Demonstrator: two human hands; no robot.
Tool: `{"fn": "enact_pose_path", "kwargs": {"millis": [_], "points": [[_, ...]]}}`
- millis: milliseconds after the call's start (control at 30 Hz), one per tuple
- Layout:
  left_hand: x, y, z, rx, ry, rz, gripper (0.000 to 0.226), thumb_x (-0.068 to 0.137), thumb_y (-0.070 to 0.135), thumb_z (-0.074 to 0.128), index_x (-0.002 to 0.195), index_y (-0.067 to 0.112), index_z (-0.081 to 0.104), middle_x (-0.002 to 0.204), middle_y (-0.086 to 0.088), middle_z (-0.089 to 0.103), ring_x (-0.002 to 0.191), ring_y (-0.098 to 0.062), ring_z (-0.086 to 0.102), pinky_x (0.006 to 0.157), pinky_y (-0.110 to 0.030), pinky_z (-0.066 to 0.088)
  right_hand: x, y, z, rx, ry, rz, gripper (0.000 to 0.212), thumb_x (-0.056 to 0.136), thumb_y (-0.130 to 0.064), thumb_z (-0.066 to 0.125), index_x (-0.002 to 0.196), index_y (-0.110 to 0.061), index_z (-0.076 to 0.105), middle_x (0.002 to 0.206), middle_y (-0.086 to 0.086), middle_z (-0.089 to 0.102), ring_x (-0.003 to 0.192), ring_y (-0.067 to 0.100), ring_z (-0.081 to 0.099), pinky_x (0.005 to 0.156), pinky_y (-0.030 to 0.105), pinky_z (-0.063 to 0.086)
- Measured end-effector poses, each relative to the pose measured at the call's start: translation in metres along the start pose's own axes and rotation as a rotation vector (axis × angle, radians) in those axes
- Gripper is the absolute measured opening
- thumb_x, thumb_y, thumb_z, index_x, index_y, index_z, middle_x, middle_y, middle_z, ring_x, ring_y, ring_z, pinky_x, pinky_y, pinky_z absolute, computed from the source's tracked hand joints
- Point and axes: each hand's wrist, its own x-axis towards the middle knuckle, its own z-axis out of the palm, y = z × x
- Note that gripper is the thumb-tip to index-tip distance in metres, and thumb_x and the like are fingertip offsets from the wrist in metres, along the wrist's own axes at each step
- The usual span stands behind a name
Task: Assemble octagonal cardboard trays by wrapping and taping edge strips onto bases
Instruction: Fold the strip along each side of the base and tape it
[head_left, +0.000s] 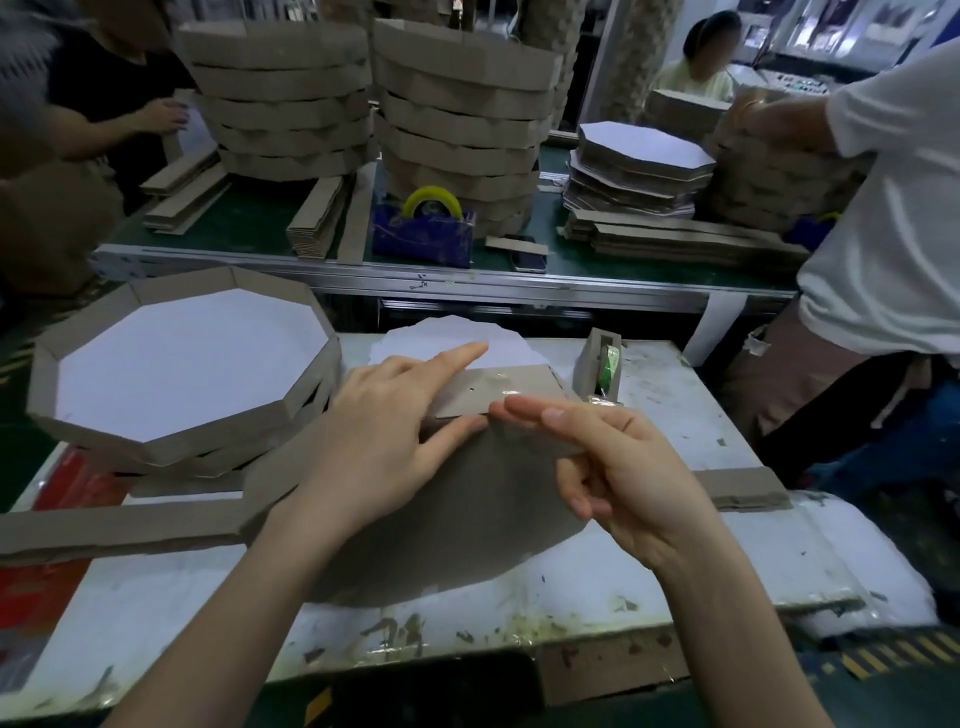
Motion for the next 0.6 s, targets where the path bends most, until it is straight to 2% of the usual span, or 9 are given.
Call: {"fn": "enact_pose_path", "kwargs": {"millis": [133,300,467,600], "points": [[0.000,0.005,-0.005,0.111,-0.078,0.058,0.043,0.098,0.054,0.036,0.140,0.048,0.043,0.125,0.014,0.058,0.113,-0.014,0.051,0.089,-0.034,0.035,-0.006,0.004,0.000,0.004,0.001,0.015,0.026,0.099,-0.011,0.050,0.109,-0.007,0.073,0.114,0.004,0.074,0.032,0.008,0.044,0.033,0.012,0.027],[0.000,0.008,-0.008,0.182,-0.146,0.067,0.058,0.090,0.058,0.012,0.135,0.052,0.048,0.134,0.007,0.053,0.118,-0.019,0.049,0.094,-0.037,0.036,-0.006,0.011,0.001,-0.014,0.017,0.003,0.026,0.099,-0.010,0.050,0.111,-0.007,0.073,0.112,0.005,0.075,0.031,0.008,0.042,0.033,0.013,0.026],[0.001,0.006,-0.008,0.169,-0.153,0.056,0.058,0.090,0.058,0.013,0.137,0.050,0.047,0.135,0.006,0.052,0.119,-0.020,0.047,0.095,-0.039,0.036,-0.003,0.024,0.000,-0.050,0.027,-0.033,0.028,0.100,-0.012,0.052,0.106,-0.017,0.079,0.106,0.000,0.076,0.032,0.006,0.036,0.037,0.013,0.029],[0.000,0.006,-0.007,0.178,-0.159,0.051,0.048,0.094,0.050,0.022,0.138,0.052,0.042,0.140,0.008,0.048,0.123,-0.017,0.043,0.098,-0.037,0.033,0.004,0.038,0.002,-0.008,0.022,-0.033,0.027,0.098,-0.017,0.053,0.104,-0.021,0.079,0.116,0.002,0.074,0.033,0.007,0.036,0.037,0.016,0.025]]}}
